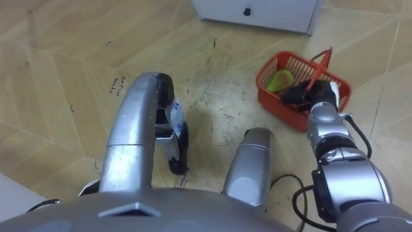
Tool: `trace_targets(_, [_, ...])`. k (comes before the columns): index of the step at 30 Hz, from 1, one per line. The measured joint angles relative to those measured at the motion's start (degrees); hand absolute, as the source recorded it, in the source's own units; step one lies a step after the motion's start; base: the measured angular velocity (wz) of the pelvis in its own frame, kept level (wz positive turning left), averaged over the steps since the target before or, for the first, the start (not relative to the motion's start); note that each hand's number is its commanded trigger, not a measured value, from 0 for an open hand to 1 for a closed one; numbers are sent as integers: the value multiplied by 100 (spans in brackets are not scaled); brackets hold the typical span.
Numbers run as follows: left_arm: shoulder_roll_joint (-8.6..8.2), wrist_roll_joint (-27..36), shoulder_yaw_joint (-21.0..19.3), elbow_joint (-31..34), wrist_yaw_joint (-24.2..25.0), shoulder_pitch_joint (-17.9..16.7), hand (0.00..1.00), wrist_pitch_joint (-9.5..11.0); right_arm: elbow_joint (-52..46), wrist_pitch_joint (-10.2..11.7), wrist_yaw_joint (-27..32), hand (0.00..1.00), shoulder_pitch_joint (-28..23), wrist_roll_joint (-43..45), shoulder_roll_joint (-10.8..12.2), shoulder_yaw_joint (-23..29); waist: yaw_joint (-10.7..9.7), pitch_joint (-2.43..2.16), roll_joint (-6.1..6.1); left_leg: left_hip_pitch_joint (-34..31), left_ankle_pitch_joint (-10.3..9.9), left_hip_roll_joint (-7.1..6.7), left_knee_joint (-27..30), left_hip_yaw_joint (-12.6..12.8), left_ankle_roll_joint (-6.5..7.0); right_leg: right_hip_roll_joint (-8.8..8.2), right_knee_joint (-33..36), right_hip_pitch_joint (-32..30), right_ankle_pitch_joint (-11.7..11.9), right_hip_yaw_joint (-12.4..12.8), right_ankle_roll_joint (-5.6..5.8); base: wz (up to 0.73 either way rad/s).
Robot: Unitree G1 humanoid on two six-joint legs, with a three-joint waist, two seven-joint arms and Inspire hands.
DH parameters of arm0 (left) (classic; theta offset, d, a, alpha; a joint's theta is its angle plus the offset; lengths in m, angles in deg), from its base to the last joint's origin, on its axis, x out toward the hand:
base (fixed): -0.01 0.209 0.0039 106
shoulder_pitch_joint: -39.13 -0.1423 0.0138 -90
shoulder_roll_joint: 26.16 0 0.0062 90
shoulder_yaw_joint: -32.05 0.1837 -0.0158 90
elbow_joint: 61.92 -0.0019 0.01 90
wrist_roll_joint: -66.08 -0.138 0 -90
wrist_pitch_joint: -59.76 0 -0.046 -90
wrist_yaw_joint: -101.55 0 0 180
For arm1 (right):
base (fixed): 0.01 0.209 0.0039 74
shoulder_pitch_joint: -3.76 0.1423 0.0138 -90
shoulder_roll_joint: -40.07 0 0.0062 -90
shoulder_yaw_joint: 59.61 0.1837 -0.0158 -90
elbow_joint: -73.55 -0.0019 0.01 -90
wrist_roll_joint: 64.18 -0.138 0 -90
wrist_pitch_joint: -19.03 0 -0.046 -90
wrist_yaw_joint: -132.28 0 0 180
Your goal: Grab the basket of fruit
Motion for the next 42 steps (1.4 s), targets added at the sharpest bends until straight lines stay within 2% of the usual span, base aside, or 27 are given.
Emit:
trace_targets(5, [8, 3, 10, 0, 37, -5, 0, -7, 1, 0, 4, 100, 2, -60, 1, -74, 24, 11, -36, -1, 6, -4, 0, 0, -11, -3, 4, 7, 0, -7, 0, 0])
trace_targets(10, [7, 3, 133, -1, 27, 5, 0, -6, 2, -1, 57, 100, 100, -193, 1, -74, 98, -11, 2, 4, 10, -11, 0, 3, -20, -5, 17, 10, 0, 0, 0, 0])
trace_targets(17, [-7, -3, 210, -12, 28, 23, 0, -18, 19, -1, 49, 100, 103, -202, 65, -75, 223, 16, -36, 38, 15, -23, 20, -34, -29, 30, 14, 70, 0, -20, 0, 0])
trace_targets(20, [-11, -2, 204, 6, 28, 45, 0, -29, 10, -1, 44, 100, 100, -218, 118, -73, 191, 16, -35, 36, 15, -37, 59, -103, -28, 63, 1, 149, 0, -89, -1, 1])
trace_targets(21, [-14, -2, 205, 6, 30, 53, 0, -29, 9, -1, 42, 100, 100, -217, 144, -73, 160, 16, -34, 34, 15, -107, 79, -148, -28, 68, -12, 195, 1, -129, 0, 5])
trace_targets(24, [-24, -6, 201, 15, 28, 129, 0, -38, -71, -11, 42, 100, 94, -158, 174, -77, 124, 21, -48, 12, 12, -114, 158, -232, -23, 96, -18, 262, 1, -180, -1, 1])
trace_targets(27, [-27, -27, 141, 30, 27, 236, 0, -56, -409, -81, 50, 100, 71, -3, 205, -125, 72, 15, -103, -3, 4, -134, 265, -299, -5, 163, -27, 321, 0, -152, -2, -7])
trace_targets(29, [-26, -101, -67, 41, 26, 277, 0, -53, -687, -82, 52, 100, 18, 112, 227, -202, 1, -1, -146, 14, -4, -234, 316, -387, 10, 183, -75, 420, 0, -160, -2, -4])
trace_targets(30, [-25, -175, -222, 40, 25, 345, 0, -54, -921, -80, 52, 100, -72, 197, 237, -247, -29, -25, -180, 62, -35, -262, 325, -394, 71, 187, -136, 503, -1, -159, -5, 0])
trace_targets(31, [-24, -180, -258, 32, 18, 393, 0, -54, -1029, -76, 51, 100, -123, 231, 236, -265, -48, -25, -206, 97, -51, -291, 327, -398, 104, 185, -174, 565, -1, -162, -5, 4])
trace_targets(32, [-23, -176, -316, 34, -19, 462, 0, -44, -1209, -77, 49, 100, -210, 242, 245, -320, -70, -21, -263, 170, -73, -319, 342, -421, 146, 228, -271, 700, -3, -171, -8, 8])
trace_targets(34, [-17, -184, -359, 135, -74, 500, 0, -39, -1470, -78, 53, 100, -320, 310, 305, -318, -156, -54, -305, 230, -125, -330, 343, -459, 220, 321, -482, 870, -3, -162, -9, 11])
trace_targets(36, [-47, -219, -376, 199, -91, 661, 0, -33, -1698, -74, 60, 100, -317, 490, 339, -315, -227, -65, -317, 276, -178, -323, 305, -473, 253, 439, -800, 1110, -4, 22, -9, -1])
trace_targets(37, [-56, -254, -412, 199, -99, 712, 0, -26, -1742, -74, 62, 100, -318, 521, 339, -315, -242, -71, -324, 288, -179, -322, 293, -473, 257, 441, -901, 1172, -4, 103, -9, -15])
trace_targets(39, [-29, -278, -527, 191, -235, 860, 0, 61, -1915, -68, 65, 100, -324, 731, 366, -324, -313, -101, -273, 313, -175, -308, 227, -551, 261, 482, -1406, 1467, -4, 363, -6, -24])
trace_targets(42, [-9, -278, -717, 183, -402, 902, 0, 61, -2085, -67, 66, 100, -328, 800, 411, -367, -308, -122, -218, 397, -167, -246, 146, -724, 267, 535, -2034, 1715, -8, 701, 17, -58])
